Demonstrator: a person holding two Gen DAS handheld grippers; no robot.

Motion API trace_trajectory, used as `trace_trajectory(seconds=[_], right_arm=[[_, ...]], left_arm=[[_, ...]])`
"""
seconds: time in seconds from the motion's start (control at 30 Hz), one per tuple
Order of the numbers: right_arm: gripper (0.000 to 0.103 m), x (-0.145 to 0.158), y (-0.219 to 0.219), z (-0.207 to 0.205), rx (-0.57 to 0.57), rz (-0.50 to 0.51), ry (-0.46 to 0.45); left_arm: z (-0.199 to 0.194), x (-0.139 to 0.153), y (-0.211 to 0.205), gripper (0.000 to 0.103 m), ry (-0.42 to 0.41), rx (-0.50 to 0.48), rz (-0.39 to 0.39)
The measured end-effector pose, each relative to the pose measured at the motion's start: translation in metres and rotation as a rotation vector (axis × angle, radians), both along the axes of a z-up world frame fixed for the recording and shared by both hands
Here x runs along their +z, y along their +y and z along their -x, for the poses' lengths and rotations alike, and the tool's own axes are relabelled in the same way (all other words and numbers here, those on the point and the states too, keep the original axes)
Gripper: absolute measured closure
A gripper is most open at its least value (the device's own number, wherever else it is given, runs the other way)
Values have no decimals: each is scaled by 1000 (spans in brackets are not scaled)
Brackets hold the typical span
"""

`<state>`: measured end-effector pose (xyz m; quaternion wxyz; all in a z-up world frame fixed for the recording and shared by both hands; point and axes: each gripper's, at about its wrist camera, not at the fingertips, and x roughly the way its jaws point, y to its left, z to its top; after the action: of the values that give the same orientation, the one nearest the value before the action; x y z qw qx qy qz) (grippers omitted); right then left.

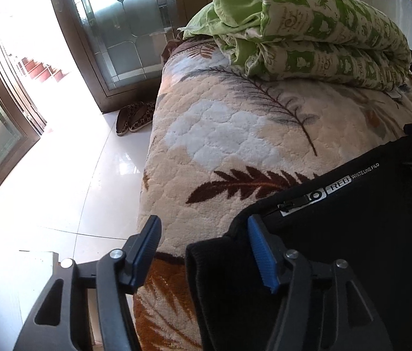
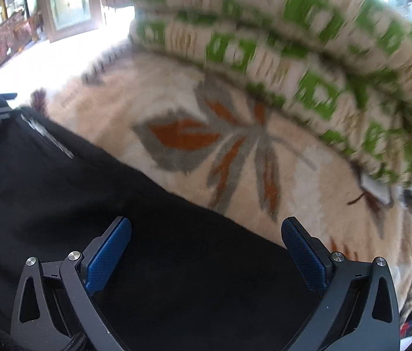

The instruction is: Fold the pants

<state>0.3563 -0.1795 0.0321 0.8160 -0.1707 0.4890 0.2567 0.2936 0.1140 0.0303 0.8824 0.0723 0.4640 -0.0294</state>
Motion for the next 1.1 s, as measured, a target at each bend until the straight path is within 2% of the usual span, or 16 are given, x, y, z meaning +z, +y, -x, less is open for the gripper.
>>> trace_trajectory(seconds=[0.1, 0.13, 0.2, 0.23, 0.27, 0.3, 0.33, 0.37, 0.47, 0.8, 0.83, 0.87, 0.9, 0.97, 1.03, 1.1], right_arm=[[0, -4, -8, -6, -5, -57, 31], [1, -4, -7, -5, 1, -55, 29], [9, -2, -6, -4, 20, -59, 33], [22, 0, -7, -3, 25, -64, 33], [46, 4, -9, -3, 28, -75, 34], [56, 8, -12, -3, 30, -91, 42], [77, 11, -14, -4, 19, -96, 42], [83, 13, -16, -5, 18, -101, 52], [89, 13, -16, 3, 42, -74, 58], [87, 15, -19, 13, 66, -51, 61], [78, 15, -21, 14, 64, -39, 52], [62, 13, -19, 12, 60, -19, 36], [54, 11, -16, 8, 57, -8, 25], [28, 8, -12, 3, 52, 12, 6], [26, 3, -9, -3, 54, 18, 18], [36, 1, -10, -9, 43, -25, 72]], left_arm=[[-4, -2, 6, 44, 14, -2, 44], [-4, -2, 5, 57, 22, -17, 68], [-4, -1, 0, 71, 32, -48, 86], [-3, 1, -6, 76, 22, -56, 53], [-1, 2, -11, 80, 15, -72, 30], [0, 4, -15, 84, 9, -81, 17], [2, 6, -16, 88, 2, -83, 13], [3, 8, -16, 89, -1, -82, 24], [8, 16, -11, 91, -17, -69, 67], [19, 44, -14, 92, -66, -91, 94], [20, 46, -15, 92, -69, -96, 94], [21, 47, -15, 92, -73, -101, 94], [22, 47, -16, 92, -77, -103, 95], [23, 50, -15, 92, -85, -102, 106], [24, 51, -13, 92, -88, -100, 117], [24, 52, -12, 92, -90, -98, 121]])
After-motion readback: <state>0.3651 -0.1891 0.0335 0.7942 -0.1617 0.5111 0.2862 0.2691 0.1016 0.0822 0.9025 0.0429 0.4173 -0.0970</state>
